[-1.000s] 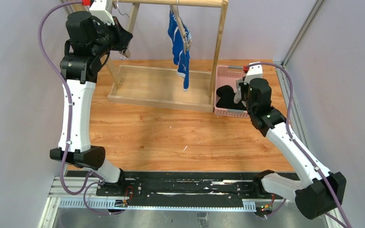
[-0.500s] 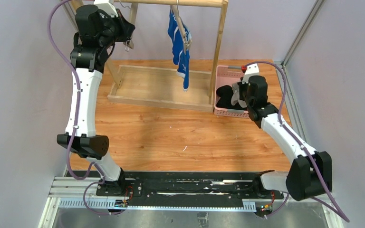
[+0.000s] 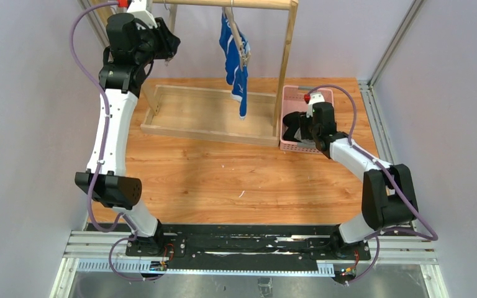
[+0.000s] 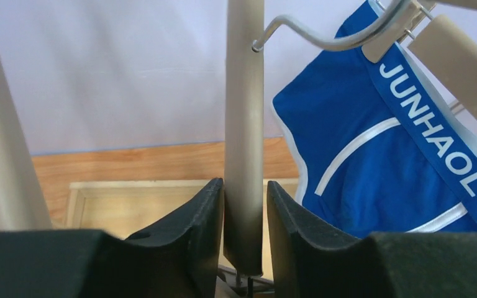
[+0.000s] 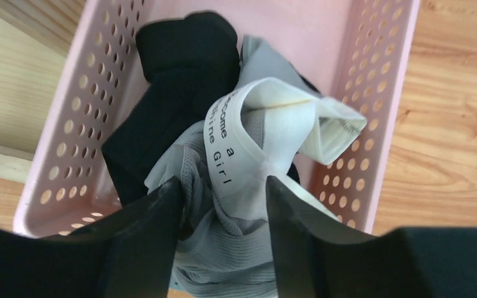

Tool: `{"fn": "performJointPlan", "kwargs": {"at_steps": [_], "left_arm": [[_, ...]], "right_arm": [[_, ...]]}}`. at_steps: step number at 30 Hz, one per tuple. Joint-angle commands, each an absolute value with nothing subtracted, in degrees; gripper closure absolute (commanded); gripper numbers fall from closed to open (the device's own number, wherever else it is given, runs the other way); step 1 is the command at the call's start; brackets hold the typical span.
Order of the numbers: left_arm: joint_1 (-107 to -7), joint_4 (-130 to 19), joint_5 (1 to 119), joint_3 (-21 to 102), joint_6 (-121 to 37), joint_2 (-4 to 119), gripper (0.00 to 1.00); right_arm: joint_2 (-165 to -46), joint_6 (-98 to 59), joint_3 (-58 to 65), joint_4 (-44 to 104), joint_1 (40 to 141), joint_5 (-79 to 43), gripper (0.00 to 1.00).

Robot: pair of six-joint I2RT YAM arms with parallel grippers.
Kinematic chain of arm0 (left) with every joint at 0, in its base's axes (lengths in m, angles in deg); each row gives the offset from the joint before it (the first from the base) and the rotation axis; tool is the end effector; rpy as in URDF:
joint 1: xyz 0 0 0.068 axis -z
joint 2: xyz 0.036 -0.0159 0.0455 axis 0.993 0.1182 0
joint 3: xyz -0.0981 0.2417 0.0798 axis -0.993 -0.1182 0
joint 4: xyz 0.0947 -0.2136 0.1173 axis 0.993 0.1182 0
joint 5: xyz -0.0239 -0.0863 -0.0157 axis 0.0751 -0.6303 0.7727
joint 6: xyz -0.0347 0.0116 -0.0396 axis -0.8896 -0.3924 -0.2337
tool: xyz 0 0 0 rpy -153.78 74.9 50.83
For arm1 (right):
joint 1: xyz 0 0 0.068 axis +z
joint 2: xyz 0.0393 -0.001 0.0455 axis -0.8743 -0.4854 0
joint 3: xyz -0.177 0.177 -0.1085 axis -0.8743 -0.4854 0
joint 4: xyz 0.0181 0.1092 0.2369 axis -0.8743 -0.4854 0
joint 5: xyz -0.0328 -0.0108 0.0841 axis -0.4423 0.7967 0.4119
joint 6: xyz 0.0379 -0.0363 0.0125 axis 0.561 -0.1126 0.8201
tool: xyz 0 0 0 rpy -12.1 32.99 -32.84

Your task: Remove the underwear clipped to the hanger

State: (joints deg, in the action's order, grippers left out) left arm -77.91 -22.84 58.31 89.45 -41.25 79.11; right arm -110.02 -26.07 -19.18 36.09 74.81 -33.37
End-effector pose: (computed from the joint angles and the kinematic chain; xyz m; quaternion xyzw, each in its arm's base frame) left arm 0.3557 -0.0394 0.5193 0.0238 0.7435 -0.1573 0.6495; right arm 0.3271 0.0758 0.2439 -0.0690 0.8507 0.0067 0.5211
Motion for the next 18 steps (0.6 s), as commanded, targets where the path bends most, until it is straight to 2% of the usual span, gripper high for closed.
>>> {"fn": "performJointPlan", "kwargs": {"at_steps": [1,4,5,7,8,9,18], "left_arm": [[-78.38,-26.89,59.19,84.26,-40.12,72.87,0.58],[-78.55,-27.47,60.54,82.37,-39.35,69.83,0.46],[-78.55,-27.39,60.85,82.20,-39.21,69.06,0.33],[-78.64,-27.04,61.19,82.17,-38.99,67.75,0.21],[-78.64,-26.87,61.30,82.17,-38.87,67.19,0.08],[-78.64,-26.90,61.34,82.03,-38.80,66.49,0.01],[-78.64,-26.07,60.04,77.35,-37.39,59.57,0.02]], "right_arm": [[-111.66,-25.57,-16.73,33.82,73.63,-33.18,0.43],[-110.39,-26.06,-16.65,33.86,73.62,-33.14,0.40],[-109.73,-26.32,-16.45,33.80,73.66,-33.07,0.40],[-108.27,-26.96,-15.76,33.05,73.62,-32.72,0.40],[-107.33,-27.13,-15.47,32.62,73.62,-32.51,0.40],[-106.29,-27.34,-15.26,32.34,73.63,-32.36,0.40],[-93.21,-26.83,-11.21,30.33,73.62,-28.63,0.38]]}}
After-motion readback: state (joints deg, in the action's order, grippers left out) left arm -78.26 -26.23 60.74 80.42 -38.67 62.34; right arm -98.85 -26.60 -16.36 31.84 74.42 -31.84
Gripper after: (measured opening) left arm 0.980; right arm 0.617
